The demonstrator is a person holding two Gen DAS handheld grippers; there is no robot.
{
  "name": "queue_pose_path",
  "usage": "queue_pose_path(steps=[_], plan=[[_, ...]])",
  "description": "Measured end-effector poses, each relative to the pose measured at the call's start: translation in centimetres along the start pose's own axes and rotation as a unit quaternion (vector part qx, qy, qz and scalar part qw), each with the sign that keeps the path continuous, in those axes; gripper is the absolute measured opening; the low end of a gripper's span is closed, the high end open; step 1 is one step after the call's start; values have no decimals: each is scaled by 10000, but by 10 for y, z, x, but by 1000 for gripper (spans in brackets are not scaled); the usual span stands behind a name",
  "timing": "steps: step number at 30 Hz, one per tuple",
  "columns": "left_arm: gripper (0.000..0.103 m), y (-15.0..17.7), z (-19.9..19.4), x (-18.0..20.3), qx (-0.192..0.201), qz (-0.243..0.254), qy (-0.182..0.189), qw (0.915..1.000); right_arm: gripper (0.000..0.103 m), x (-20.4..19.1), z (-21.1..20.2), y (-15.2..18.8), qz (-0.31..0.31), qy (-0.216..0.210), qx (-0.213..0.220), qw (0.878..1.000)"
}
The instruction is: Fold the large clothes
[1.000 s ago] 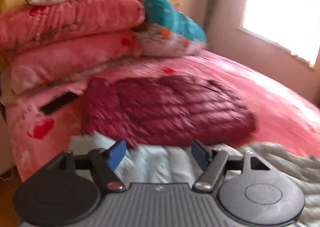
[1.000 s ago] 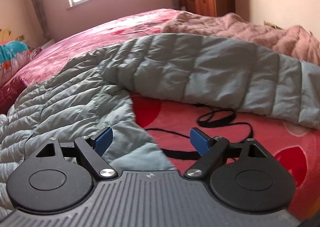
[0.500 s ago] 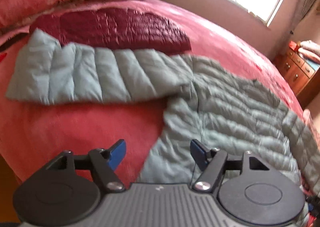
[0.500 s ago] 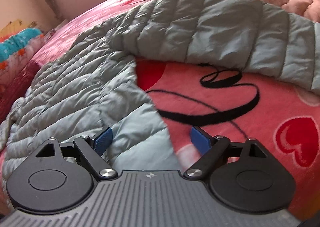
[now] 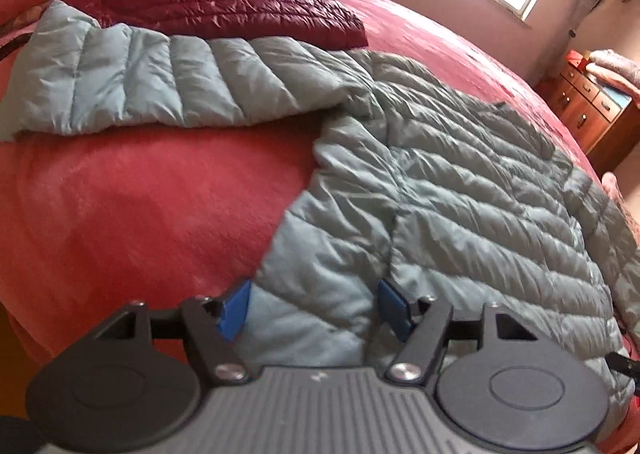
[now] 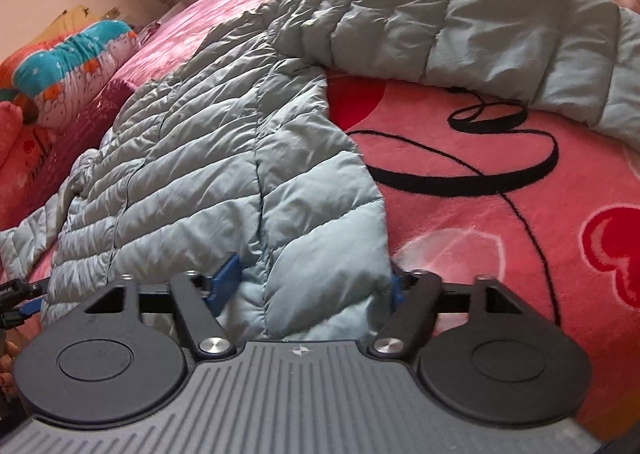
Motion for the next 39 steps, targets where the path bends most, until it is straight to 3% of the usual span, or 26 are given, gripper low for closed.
queue_pose_path(steps=[2,5,7,11,17,28,31,33,34,38,39], plan=[[55,2,-1,8,-41,78,-35,10000,62,-2,0,2,-30,13,-10,10000],[29,4,-4,16,-137,211,-37,9997,40,-7,1,5,-159,-29,-49,9999],[14,4,-6,23,-150,369,-68,9992,33,-11,0,8,-262,6,-34,9997],[6,3,-14,33,-126,573,-152,9982,20,-13,1,6,-245,-33,-53,9997],[4,2,-29,35,-133,585,-110,9981,16,-15,-4,11,-237,55,-132,9996],[5,3,-45,23,-371,334,-95,9987,15,-26,-13,15,-407,300,-316,9982],[6,-4,-48,24,-278,394,-112,9988,19,-25,-9,6,-314,373,-286,9984],[9,-7,-52,24,-202,403,-224,9987,30,-19,-9,2,-184,377,-222,9989],[14,-8,-55,25,-166,412,-263,9987,33,-17,-11,0,-119,343,-162,9992],[33,-15,-75,35,179,693,-495,9962,61,-11,-24,-11,42,206,244,9995],[38,-17,-79,38,262,751,-519,9955,60,-11,-27,-13,92,147,367,9992]])
Point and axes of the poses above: each gripper's, at about its wrist camera, not at the fingertips, and z roughly the way its jaws point, x to its right, y to its underside, the point moved 4 cm from there along z, roughly the way its jaws point, and after that the axes turned 15 degrees about z, right-handed, at the moved point
